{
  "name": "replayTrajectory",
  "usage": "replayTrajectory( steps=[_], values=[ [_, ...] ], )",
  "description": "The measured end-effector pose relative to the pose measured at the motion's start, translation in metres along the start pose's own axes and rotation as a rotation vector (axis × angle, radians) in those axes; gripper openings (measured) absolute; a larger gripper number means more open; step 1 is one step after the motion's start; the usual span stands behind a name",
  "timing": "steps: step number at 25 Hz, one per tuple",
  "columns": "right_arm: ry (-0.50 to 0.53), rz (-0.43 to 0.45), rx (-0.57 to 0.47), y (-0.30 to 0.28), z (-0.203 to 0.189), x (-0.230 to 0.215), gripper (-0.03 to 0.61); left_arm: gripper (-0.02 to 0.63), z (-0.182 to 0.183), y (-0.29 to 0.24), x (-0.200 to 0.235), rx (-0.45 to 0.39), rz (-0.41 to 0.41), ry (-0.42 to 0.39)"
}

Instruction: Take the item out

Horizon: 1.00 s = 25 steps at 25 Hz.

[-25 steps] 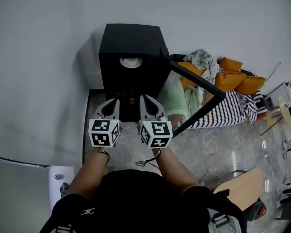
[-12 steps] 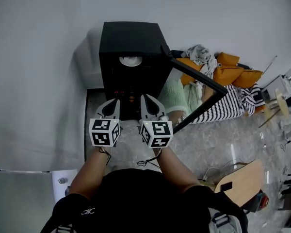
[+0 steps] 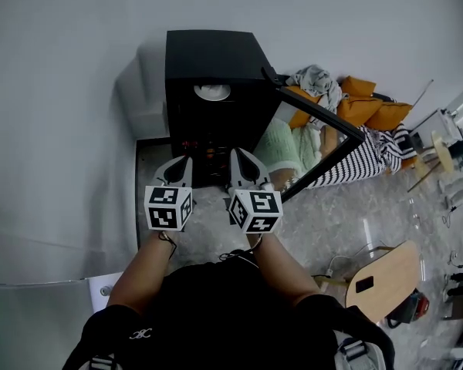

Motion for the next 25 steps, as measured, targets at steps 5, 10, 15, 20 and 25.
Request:
replayTrajectory(
  steps=[5, 10, 15, 20, 25],
  values=[
    [0.007, -0.013, -0.026, 0.005, -0.003, 0.007, 0.006, 0.009, -0.005, 0.003, 0.006, 0.007, -0.023, 0.002],
    [0.045, -0.017, -0.009, -0.002, -0.011, 0.008, 0.006, 0.008, -0.014, 0.0, 0.011, 0.015, -0.027, 0.018],
    [0.06, -0.003, 0.002, -0.025, -0.016, 0.003, 0.006, 0.008, -0.016, -0.013, 0.021, 0.022, -0.019, 0.013],
    [0.098, 0.004, 0.021, -0.054, -0.02, -0.011, 0.006, 0.008, -0.008, -0.034, 0.027, 0.03, -0.005, -0.008],
    [0.158, -0.006, 0.061, -0.092, -0.024, -0.035, 0.006, 0.009, 0.003, -0.066, 0.035, 0.044, 0.004, -0.016]
  ],
)
Point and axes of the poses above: the fingertips, and each gripper's own axes: y backward along the fingers, x to its left, z out of its top, the point moved 4 cm from there along y, backward along the fingers, and after that the axes turned 3 degrees about x, right-handed, at the moved point
